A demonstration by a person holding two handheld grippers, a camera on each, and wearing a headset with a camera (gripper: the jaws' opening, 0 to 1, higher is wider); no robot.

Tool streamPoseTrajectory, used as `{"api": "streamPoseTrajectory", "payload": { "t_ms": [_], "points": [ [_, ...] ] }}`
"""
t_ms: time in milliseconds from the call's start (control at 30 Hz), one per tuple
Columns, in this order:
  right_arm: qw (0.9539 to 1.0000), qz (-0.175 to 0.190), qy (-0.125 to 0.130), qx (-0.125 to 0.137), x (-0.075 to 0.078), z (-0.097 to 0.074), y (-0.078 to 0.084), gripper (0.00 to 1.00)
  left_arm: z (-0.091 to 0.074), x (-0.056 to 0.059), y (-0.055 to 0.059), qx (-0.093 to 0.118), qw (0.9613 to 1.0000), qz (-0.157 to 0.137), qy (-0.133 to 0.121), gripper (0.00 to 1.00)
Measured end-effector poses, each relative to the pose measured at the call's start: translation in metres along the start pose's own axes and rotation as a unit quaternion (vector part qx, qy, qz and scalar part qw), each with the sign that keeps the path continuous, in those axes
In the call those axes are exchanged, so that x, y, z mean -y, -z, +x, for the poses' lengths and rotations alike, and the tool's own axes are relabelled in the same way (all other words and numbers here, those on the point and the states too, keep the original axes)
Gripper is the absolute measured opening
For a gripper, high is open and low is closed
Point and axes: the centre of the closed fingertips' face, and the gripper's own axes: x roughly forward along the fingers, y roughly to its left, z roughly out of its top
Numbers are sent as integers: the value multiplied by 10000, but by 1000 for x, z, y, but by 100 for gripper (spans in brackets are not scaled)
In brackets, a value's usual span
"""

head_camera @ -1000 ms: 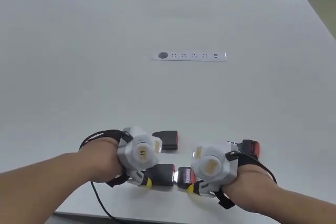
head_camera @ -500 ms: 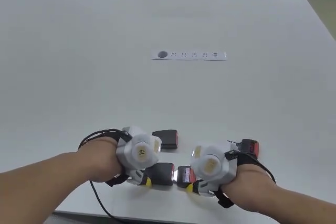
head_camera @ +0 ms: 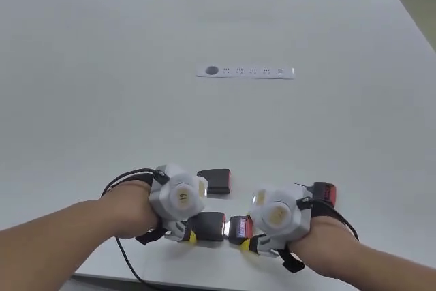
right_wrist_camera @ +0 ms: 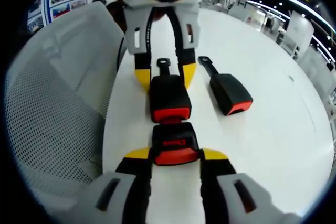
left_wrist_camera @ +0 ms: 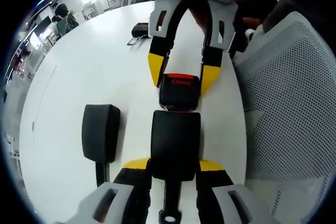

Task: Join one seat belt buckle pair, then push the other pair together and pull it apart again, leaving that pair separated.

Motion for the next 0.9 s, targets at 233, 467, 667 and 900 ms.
{"api": "streamPoseTrajectory", "payload": {
  "t_ms": [233,467,667,900],
  "points": [
    [9998,115,67,159,2,-4,-6,38,-4,2,-3,159,9991,-371,-129,37],
    [9985,176,136,493,5,-21,-27,38,-29,-5,-15,475,9969,-486,-395,39],
    [9975,100,324,614,18,-40,-25,39,-41,-22,-20,563,9960,-438,-544,39],
    [9967,268,611,455,54,-59,9,39,-42,-50,-23,519,9955,-358,-706,39]
  ]
}}
